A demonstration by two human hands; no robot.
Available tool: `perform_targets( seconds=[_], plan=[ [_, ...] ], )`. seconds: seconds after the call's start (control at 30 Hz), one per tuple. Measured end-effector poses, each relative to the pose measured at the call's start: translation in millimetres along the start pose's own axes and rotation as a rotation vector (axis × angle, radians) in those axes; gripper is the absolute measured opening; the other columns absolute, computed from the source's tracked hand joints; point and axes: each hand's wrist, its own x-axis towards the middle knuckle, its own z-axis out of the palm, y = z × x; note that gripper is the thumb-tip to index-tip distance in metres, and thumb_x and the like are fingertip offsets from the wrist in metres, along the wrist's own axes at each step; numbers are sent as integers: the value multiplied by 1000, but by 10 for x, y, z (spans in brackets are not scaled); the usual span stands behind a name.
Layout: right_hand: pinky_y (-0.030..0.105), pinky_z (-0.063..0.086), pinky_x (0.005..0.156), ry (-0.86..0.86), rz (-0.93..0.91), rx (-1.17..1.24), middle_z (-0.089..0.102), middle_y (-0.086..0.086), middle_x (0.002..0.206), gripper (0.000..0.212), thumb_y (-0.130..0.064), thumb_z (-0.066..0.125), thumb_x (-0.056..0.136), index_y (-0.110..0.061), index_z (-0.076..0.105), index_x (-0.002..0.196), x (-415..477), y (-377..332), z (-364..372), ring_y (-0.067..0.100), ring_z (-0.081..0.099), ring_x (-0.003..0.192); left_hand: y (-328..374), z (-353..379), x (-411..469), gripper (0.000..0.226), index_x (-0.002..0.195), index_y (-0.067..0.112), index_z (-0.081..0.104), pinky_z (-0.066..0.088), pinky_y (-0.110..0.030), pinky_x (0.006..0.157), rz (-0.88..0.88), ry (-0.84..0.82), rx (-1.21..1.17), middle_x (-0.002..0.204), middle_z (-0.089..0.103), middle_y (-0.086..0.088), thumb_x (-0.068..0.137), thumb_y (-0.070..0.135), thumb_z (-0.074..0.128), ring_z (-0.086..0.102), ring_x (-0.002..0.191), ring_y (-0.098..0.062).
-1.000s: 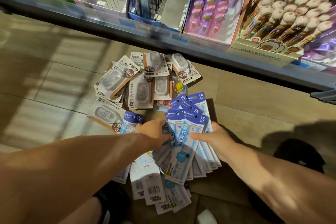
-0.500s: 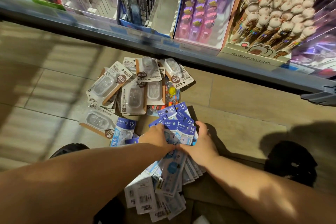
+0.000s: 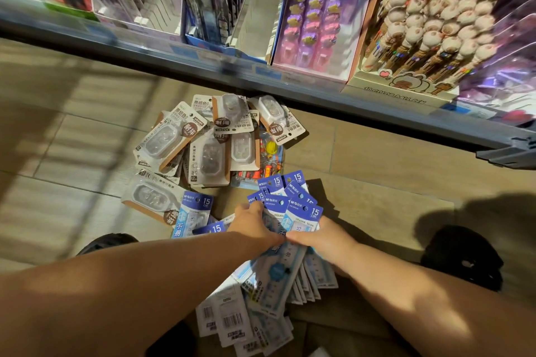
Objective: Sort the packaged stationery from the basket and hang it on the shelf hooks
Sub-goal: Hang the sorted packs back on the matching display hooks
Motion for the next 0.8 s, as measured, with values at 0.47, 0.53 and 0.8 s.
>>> perform_targets(
  seconds=[0.47, 0.53, 0.8],
  plan=[
    [29, 51, 86, 34, -45, 133, 71, 1, 108, 38, -3, 79, 74, -21, 65, 104, -59, -84, -100, 14, 66, 99, 94, 26, 44, 37, 80, 16, 49, 54, -40, 83, 70, 36, -207, 106, 57, -12, 70, 33, 81, 61, 94, -28],
    [32, 52, 89, 47, -56, 148, 72, 2, 107, 38, -3, 79, 74, -19, 66, 105, -80, -77, -111, 16, 67, 99, 103, 33, 50, 36, 84, 12, 54, 54, -41, 83, 83, 30, -216, 105, 57, -12, 71, 32, 81, 60, 93, -29],
    [39, 54, 84, 70, -24, 182, 75, 4, 101, 43, -11, 83, 70, -14, 67, 111, -107, -120, -205, 21, 71, 93, 169, -22, 71, 33, 86, 14, 42, 41, -19, 56, 118, -94, -276, 84, 58, -4, 86, 27, 73, 51, 71, -11]
  ],
)
